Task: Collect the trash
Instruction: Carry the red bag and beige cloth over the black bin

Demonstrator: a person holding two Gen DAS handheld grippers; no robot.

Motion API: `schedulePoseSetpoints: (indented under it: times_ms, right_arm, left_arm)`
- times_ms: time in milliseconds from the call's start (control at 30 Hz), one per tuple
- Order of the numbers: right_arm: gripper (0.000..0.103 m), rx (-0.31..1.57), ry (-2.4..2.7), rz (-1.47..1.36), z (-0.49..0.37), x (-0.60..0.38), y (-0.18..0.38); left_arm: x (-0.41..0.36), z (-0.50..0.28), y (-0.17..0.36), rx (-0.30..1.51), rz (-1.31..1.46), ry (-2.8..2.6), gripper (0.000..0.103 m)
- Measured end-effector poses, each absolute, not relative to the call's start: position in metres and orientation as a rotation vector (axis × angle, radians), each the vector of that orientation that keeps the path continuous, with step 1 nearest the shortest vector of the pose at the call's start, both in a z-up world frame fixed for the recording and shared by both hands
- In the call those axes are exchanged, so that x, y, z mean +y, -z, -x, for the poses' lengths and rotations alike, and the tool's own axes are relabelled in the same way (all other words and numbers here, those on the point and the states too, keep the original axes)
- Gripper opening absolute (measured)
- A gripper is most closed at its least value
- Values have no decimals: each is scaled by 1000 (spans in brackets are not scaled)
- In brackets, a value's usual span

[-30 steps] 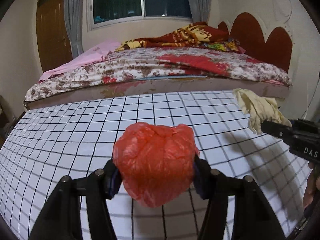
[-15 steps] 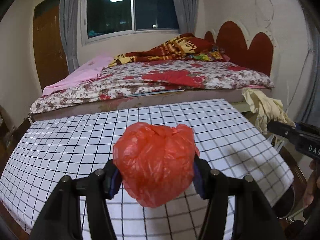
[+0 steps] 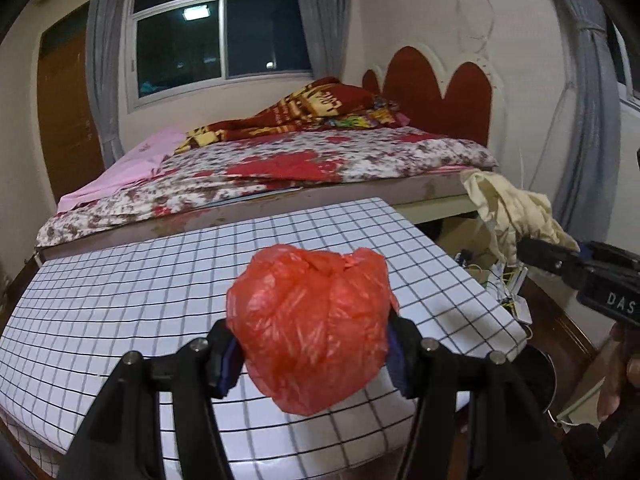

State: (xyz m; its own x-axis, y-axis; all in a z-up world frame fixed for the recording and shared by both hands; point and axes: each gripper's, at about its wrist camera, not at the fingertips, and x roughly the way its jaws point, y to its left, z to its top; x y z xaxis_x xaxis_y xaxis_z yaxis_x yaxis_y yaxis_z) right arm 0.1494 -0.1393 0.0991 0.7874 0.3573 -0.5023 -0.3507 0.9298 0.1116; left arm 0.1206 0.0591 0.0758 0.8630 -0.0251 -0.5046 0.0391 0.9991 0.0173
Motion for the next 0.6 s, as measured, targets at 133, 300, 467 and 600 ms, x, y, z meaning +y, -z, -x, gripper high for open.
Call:
schedulePoseSetpoints:
  times_ms: [133, 300, 467, 600]
  right_arm:
    - [40, 550, -339, -23, -141, -159, -92]
    - [40, 558, -294, -30, -130, -178, -84]
    - [40, 566, -244, -26, -119, -196, -77]
    - [40, 567, -177, -32, -110, -220, -72]
  left_arm:
    - [40, -120, -71, 536, -17, 77, 59]
    - [16, -117, -70, 534, -11, 134, 59]
    - [-15, -118, -64, 546, -25, 206, 59]
    - [-38, -120, -59, 553, -26, 265, 59]
